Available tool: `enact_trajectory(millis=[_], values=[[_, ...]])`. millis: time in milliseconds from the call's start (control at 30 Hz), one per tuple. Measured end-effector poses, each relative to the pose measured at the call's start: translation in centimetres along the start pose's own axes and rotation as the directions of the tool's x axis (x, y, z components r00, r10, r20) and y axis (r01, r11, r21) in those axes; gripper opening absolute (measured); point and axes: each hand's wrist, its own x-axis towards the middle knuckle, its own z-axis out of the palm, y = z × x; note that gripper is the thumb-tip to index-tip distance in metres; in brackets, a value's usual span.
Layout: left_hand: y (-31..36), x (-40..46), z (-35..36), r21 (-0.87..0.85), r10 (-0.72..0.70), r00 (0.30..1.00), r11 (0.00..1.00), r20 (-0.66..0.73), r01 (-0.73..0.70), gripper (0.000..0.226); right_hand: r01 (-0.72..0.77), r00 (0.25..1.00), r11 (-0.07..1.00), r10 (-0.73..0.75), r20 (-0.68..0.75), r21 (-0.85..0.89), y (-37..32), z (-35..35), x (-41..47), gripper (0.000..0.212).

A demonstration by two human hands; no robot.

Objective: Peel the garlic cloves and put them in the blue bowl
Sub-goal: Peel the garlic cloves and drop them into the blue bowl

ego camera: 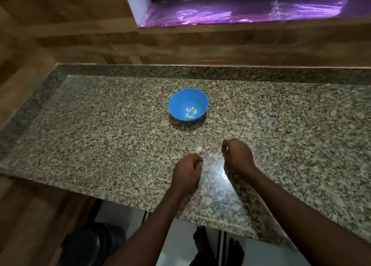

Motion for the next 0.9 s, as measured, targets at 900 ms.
enact_trajectory(millis=[900], values=[[-1.5, 5.0, -2.4, -0.763, -0.2, 0.938, 0.545, 0.284, 0.347, 0.019, -0.315, 0.948, 0.698, 0.264, 0.178, 0.643, -5.2, -0.1, 1.0, 0.014]])
